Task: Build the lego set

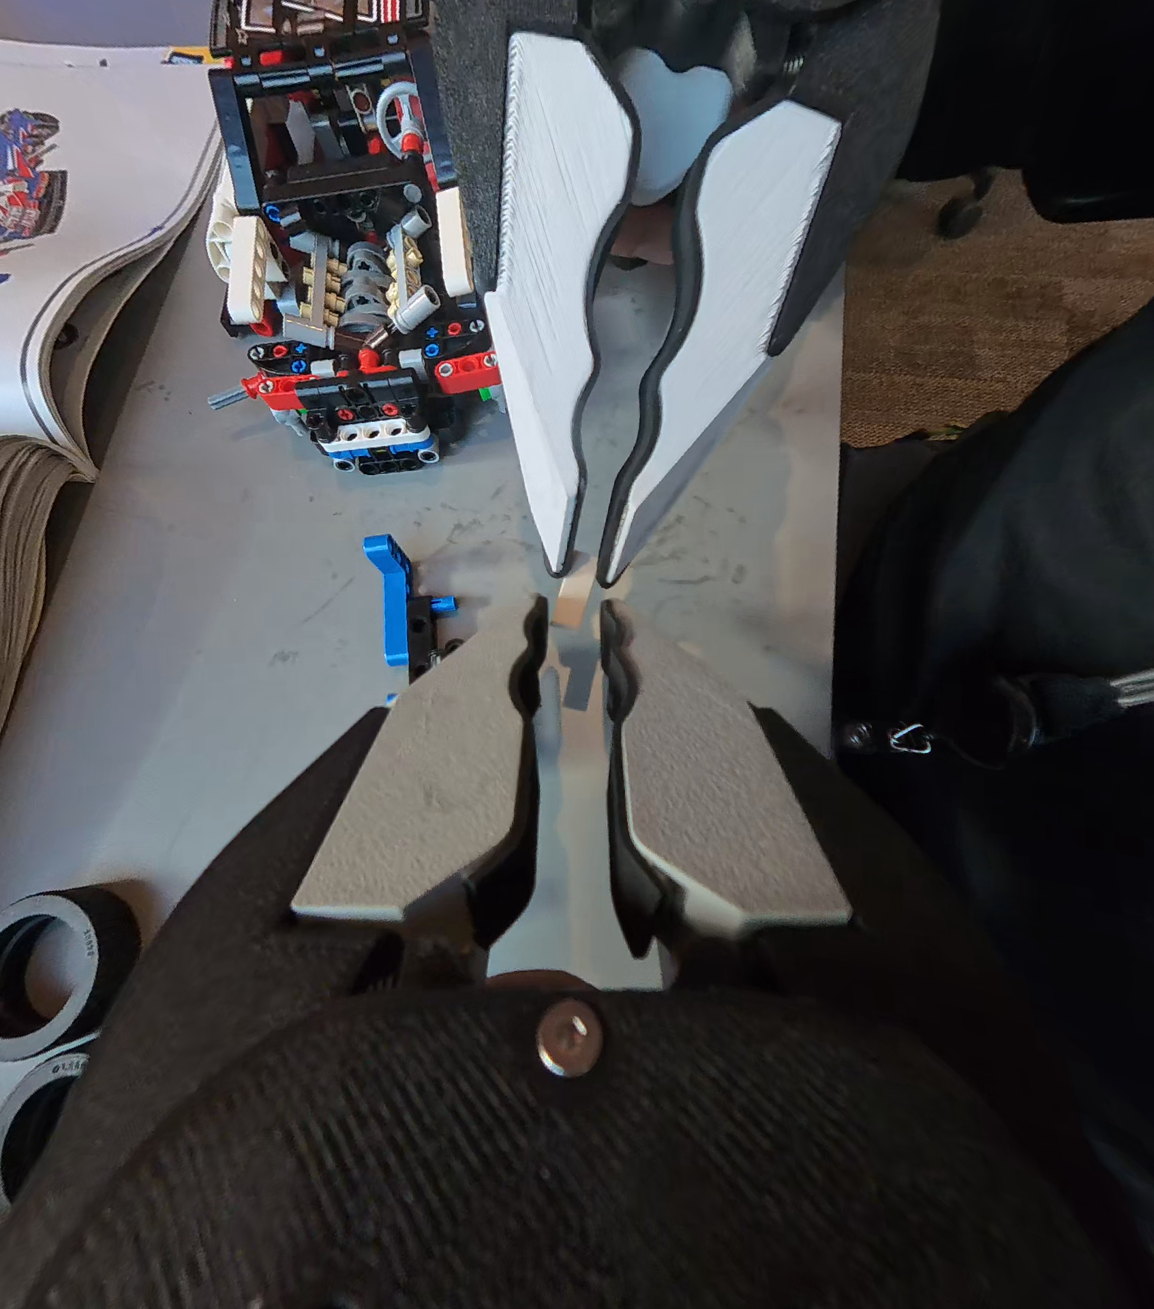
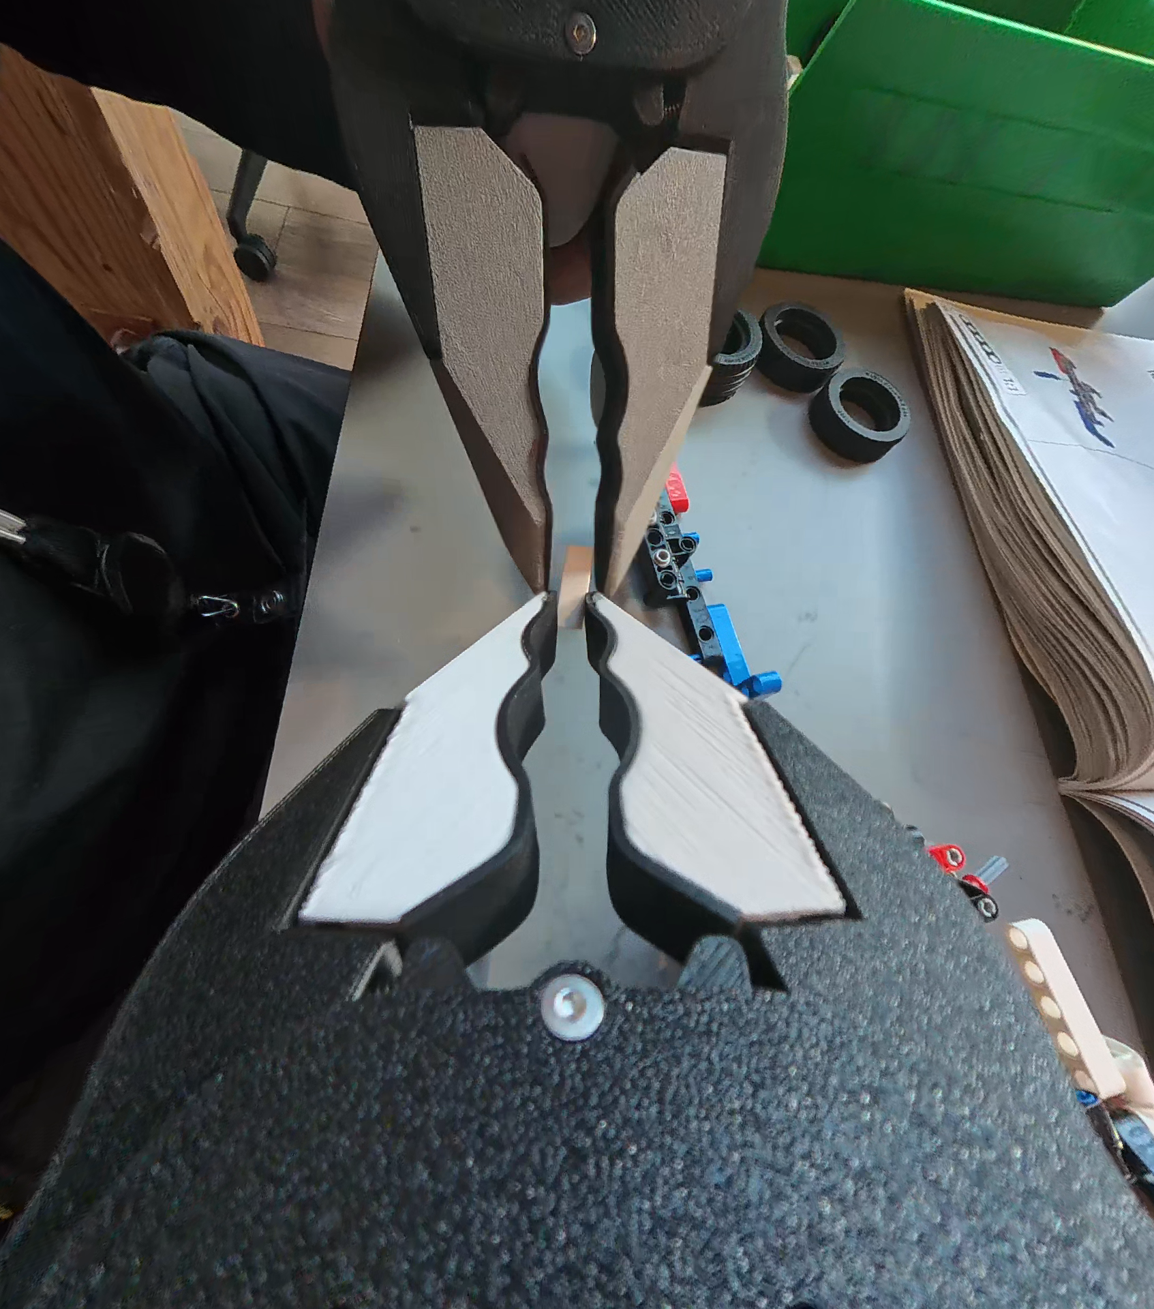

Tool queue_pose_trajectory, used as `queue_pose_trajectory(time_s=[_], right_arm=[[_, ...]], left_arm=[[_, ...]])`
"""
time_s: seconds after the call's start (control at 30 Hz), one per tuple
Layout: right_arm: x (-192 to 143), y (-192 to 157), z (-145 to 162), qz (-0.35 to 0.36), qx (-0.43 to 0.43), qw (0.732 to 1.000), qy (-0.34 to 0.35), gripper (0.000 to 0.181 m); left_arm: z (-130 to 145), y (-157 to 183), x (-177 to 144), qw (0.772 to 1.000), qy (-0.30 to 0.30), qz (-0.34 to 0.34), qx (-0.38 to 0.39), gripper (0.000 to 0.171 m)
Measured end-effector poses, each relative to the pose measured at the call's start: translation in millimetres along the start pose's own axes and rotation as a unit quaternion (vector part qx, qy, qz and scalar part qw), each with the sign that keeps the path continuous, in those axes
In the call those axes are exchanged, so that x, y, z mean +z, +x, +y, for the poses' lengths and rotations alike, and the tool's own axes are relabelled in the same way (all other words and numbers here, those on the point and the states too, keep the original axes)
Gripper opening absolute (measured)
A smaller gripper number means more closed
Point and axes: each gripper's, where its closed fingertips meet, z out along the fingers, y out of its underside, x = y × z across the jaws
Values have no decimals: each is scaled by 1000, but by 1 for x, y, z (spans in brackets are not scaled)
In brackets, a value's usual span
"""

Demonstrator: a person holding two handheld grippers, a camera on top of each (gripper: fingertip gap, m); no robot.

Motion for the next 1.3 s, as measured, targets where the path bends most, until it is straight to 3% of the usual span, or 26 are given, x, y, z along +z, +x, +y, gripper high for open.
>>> queue_pose_trajectory(time_s=[0.17,0.77,1.17,1.3], right_arm=[[2,-1,0,-5,-6,1000,-4,7],[-4,22,3,27,-34,999,-33,7],[17,27,-2,-40,-93,990,-93,7],[25,32,-5,-42,-112,988,-102,7]], left_arm=[[0,0,-1,1000,3,-1,4,7],[17,-16,-20,996,19,-24,-82,28],[12,-24,-23,996,27,-52,-63,13],[18,-33,-20,996,5,-73,-50,12]])
